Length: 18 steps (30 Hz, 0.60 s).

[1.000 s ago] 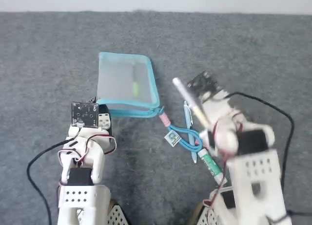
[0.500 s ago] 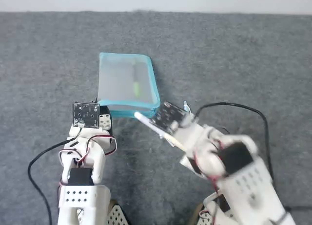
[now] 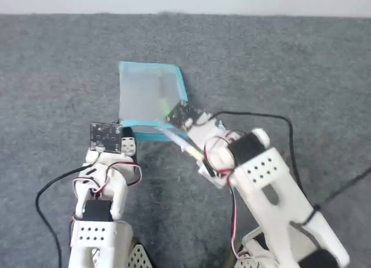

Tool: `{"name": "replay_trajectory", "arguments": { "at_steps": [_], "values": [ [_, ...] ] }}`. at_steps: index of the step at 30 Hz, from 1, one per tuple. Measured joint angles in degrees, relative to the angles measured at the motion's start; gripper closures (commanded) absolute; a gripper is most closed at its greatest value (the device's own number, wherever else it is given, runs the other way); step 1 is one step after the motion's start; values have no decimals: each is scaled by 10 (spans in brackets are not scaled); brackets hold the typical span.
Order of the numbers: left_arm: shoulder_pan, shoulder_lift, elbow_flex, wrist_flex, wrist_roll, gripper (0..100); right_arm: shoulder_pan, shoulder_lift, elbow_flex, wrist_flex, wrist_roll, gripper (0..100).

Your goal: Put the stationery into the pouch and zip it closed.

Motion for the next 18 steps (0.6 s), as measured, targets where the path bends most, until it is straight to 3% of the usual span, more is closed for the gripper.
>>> {"name": "replay_trajectory", "arguments": {
  "at_steps": [11, 16, 18],
  "values": [
    [134, 0, 3, 18, 1, 988, 0, 246, -251, 66, -66, 979],
    [142, 0, 3, 18, 1, 988, -1, 367, -377, 141, -78, 822],
    [142, 0, 3, 18, 1, 988, -2, 396, -420, 164, -78, 812]
  ]
}}
